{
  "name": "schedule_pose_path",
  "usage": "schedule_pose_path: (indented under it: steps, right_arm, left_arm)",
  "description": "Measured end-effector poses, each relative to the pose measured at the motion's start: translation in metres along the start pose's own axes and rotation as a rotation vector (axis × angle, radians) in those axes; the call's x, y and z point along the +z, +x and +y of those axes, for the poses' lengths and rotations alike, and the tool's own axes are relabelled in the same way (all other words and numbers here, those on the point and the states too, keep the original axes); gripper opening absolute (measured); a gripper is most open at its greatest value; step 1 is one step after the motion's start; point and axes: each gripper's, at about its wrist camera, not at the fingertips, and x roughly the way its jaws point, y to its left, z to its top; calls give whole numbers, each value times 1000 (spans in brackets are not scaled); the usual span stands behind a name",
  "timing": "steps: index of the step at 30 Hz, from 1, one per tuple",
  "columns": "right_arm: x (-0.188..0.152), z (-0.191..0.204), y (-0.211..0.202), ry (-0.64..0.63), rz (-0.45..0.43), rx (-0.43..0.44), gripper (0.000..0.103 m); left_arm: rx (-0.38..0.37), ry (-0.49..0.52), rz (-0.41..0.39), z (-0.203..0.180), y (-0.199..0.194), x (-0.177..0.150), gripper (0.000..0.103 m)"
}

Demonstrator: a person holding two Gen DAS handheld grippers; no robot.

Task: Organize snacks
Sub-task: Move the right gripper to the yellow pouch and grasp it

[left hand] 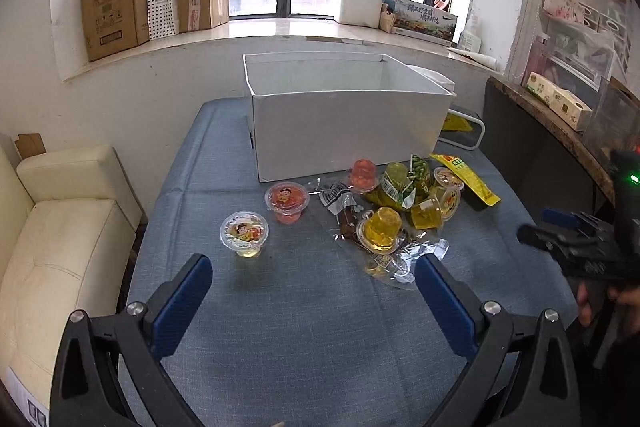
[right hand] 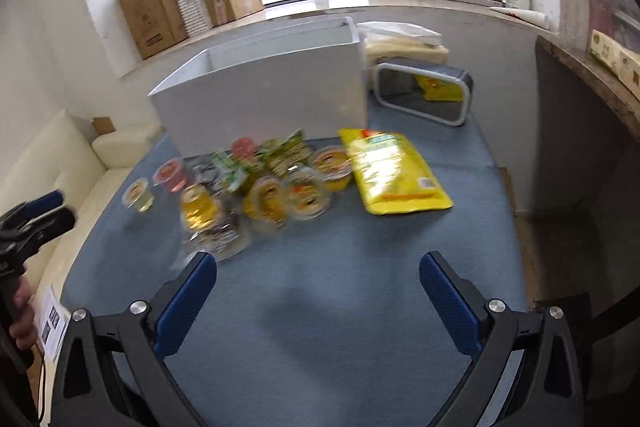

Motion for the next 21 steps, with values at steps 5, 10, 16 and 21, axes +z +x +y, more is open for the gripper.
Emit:
schedule_pose_path:
  steps: [5,10,16,21]
  right_arm:
    - [23,-29,37,-23,46,-57,103]
    - [50,-59,75,-32,84,-12,103]
    - [56,-59,88,-87,94,-64,103]
    - [44,-40,99,-183,82,-129,103]
  left_arm:
    - [-8,17,8,-6,-1,-3,103]
    - [-2,25,12,-9,-1,-4,103]
    - [14,24,13,-5,-1,-3,103]
    - [16,26,23,-7,5,-1,103]
